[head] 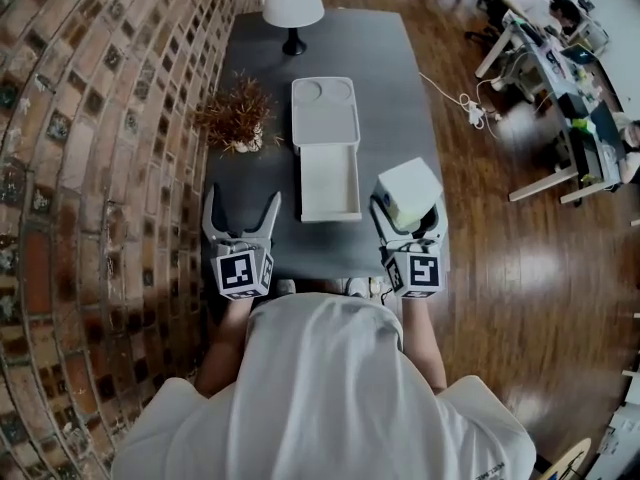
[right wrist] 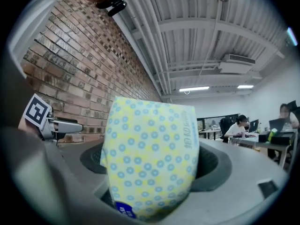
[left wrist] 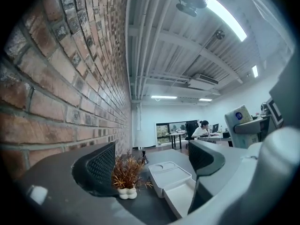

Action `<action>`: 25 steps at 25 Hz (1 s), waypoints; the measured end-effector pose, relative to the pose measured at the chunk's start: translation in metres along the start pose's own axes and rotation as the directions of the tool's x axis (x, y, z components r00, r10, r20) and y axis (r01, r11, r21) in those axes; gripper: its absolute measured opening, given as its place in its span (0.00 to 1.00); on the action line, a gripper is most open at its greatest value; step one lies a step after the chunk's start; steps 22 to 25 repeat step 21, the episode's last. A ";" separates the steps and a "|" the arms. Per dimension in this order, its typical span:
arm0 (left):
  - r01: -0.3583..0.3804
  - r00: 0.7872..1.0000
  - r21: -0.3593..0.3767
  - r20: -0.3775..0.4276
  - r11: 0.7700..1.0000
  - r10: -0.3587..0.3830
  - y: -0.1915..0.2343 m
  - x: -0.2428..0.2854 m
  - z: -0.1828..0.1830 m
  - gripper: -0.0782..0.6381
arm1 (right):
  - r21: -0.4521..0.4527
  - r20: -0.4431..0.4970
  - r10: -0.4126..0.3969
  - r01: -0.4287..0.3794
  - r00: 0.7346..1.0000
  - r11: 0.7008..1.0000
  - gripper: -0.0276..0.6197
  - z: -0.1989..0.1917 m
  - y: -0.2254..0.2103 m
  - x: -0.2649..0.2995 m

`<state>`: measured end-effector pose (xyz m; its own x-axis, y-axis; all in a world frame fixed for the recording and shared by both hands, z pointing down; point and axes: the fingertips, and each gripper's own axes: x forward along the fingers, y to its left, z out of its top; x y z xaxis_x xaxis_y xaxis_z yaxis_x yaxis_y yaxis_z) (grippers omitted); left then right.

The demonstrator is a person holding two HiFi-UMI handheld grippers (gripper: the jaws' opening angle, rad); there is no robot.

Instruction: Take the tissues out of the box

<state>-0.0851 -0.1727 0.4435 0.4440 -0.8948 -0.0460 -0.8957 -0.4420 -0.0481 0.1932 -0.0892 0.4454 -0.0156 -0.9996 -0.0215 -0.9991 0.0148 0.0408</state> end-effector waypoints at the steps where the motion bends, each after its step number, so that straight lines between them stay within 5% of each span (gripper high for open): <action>1: -0.009 1.000 -0.001 0.000 1.000 0.009 0.001 0.000 0.000 0.77 | -0.003 -0.003 -0.011 0.011 1.000 1.000 0.80 0.000 -0.001 0.000; 25: -0.049 0.999 0.005 -0.001 0.999 0.049 0.009 -0.002 -0.002 0.77 | -0.099 -0.023 -0.017 0.015 1.000 0.995 0.80 -0.001 -0.003 0.003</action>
